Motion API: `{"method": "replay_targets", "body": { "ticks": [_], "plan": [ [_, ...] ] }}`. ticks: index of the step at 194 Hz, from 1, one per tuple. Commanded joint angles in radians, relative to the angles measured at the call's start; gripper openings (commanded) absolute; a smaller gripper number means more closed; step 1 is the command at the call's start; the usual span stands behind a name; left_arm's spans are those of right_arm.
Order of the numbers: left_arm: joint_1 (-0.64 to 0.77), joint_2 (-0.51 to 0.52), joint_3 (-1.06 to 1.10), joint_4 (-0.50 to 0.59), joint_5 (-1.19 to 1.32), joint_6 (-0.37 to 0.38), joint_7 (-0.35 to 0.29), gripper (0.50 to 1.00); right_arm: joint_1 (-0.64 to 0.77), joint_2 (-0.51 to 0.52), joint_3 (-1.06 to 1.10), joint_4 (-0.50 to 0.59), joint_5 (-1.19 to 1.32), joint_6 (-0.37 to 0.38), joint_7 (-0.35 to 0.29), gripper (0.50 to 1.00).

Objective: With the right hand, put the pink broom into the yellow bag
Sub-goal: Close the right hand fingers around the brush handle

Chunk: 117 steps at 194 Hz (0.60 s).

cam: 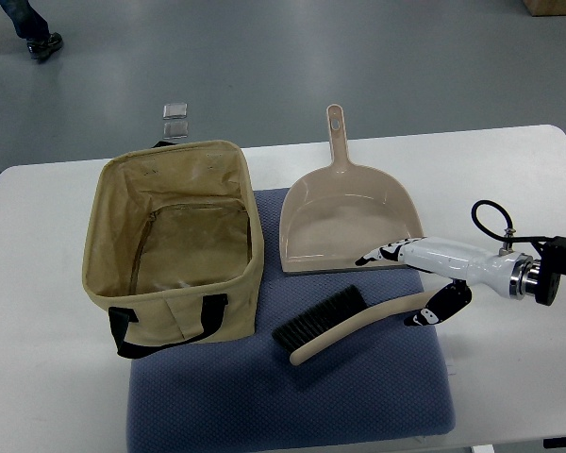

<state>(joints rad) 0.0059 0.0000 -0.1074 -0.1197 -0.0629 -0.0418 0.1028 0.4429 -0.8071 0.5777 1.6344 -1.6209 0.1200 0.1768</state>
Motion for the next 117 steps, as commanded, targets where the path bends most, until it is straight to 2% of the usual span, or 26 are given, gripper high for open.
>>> {"method": "replay_targets", "body": {
  "ticks": [1,45,117],
  "plan": [
    [0.0,0.0,0.0,0.0,0.0,0.0,0.0,1.0,-0.004,-0.001,-0.03,0.001,-0.043,-0.033,0.0,0.891],
    [0.0,0.0,0.0,0.0,0.0,-0.001,0.0,1.0,-0.013,0.005,-0.079,-0.001,-0.108,-0.092,-0.017,0.889],
    [0.0,0.0,0.0,0.0,0.0,-0.001,0.0,1.0,-0.019,0.02,-0.11,-0.005,-0.16,-0.161,-0.109,0.799]
  ]
}}
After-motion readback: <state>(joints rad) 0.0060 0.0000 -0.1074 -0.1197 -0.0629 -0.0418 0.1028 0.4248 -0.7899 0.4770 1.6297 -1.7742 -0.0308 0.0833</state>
